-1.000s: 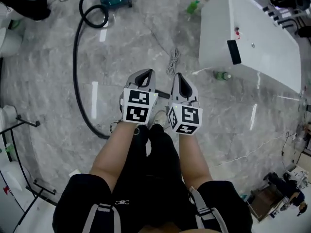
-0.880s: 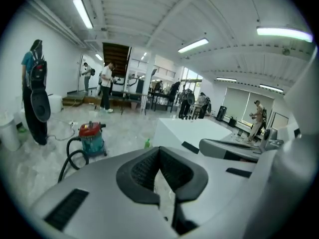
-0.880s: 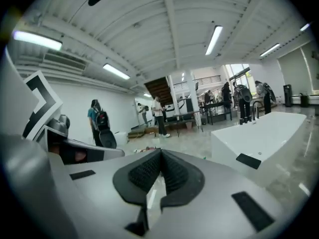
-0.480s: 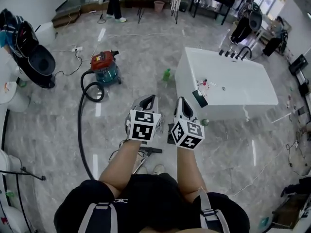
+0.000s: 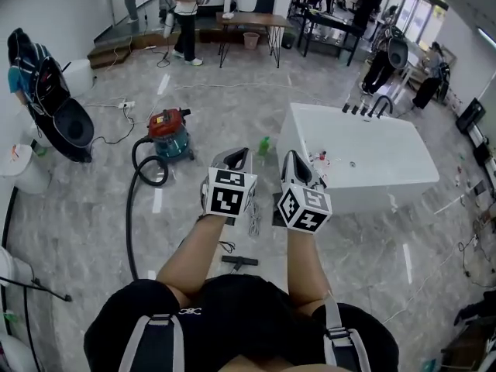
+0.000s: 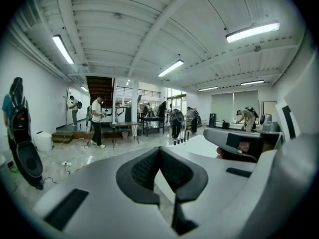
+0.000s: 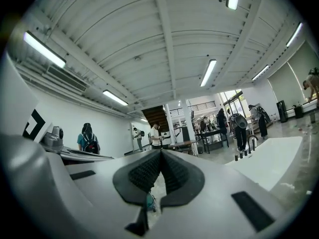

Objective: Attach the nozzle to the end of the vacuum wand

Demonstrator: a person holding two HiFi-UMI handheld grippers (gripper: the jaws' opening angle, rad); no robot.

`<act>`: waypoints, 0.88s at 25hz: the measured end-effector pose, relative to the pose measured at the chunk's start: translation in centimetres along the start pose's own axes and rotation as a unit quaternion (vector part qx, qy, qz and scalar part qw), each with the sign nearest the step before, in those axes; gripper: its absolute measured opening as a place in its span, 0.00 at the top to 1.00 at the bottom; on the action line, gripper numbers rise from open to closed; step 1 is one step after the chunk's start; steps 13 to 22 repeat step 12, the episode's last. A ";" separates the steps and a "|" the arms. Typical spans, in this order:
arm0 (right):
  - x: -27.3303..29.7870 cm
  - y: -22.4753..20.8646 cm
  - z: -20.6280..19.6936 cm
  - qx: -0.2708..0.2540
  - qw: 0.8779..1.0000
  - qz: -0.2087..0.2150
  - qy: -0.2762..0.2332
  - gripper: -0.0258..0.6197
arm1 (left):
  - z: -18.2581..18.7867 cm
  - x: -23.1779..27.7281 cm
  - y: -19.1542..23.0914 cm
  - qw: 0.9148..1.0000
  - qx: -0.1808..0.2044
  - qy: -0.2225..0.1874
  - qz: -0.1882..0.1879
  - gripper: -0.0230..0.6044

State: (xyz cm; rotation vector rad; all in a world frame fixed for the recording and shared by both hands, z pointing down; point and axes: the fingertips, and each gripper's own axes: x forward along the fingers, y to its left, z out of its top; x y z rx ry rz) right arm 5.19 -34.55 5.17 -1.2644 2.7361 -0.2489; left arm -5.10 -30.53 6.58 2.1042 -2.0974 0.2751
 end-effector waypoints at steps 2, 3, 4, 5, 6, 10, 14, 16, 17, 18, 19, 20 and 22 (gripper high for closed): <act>0.3 0.1 0.7 -0.007 1.000 0.003 -0.002 0.94 | 0.6 0.1 0.0 1.000 0.004 -0.002 0.002 0.95; 0.5 0.1 0.9 -0.009 1.000 0.005 -0.002 0.94 | 0.8 0.3 -0.1 1.000 0.004 -0.002 0.001 0.95; 0.5 0.1 1.1 -0.011 1.000 0.007 -0.002 0.94 | 0.9 0.4 -0.3 1.000 0.002 -0.001 -0.003 0.95; 0.6 0.1 1.2 -0.012 1.000 0.009 -0.002 0.94 | 1.0 0.5 -0.5 1.000 -0.002 0.000 -0.009 0.95; 0.6 0.0 1.3 -0.012 1.000 0.011 -0.001 0.94 | 1.0 0.5 -0.8 1.000 -0.006 0.001 -0.014 0.95; 0.5 0.1 1.0 -0.007 1.000 0.014 0.001 0.94 | 1.0 0.1 -0.8 1.000 -0.007 0.002 -0.015 0.95; 0.4 0.3 0.5 -0.006 1.000 0.016 0.004 0.94 | 0.8 -0.2 -0.6 1.000 -0.006 0.001 -0.012 0.95; 0.4 0.3 0.5 -0.006 1.000 0.016 0.004 0.94 | 0.8 -0.2 -0.6 1.000 -0.006 0.001 -0.012 0.95; 0.4 0.3 0.5 -0.006 1.000 0.016 0.004 0.94 | 0.8 -0.2 -0.6 1.000 -0.006 0.001 -0.012 0.95; 0.4 0.3 0.5 -0.006 1.000 0.016 0.004 0.94 | 0.8 -0.2 -0.6 1.000 -0.006 0.001 -0.012 0.95; 0.4 0.3 0.5 -0.006 1.000 0.016 0.004 0.94 | 0.8 -0.2 -0.6 1.000 -0.006 0.001 -0.012 0.95; 0.4 0.3 0.5 -0.006 1.000 0.016 0.004 0.94 | 0.8 -0.2 -0.6 1.000 -0.006 0.001 -0.012 0.95; 0.4 0.3 0.5 -0.006 1.000 0.016 0.004 0.94 | 0.8 -0.2 -0.6 1.000 -0.006 0.001 -0.012 0.95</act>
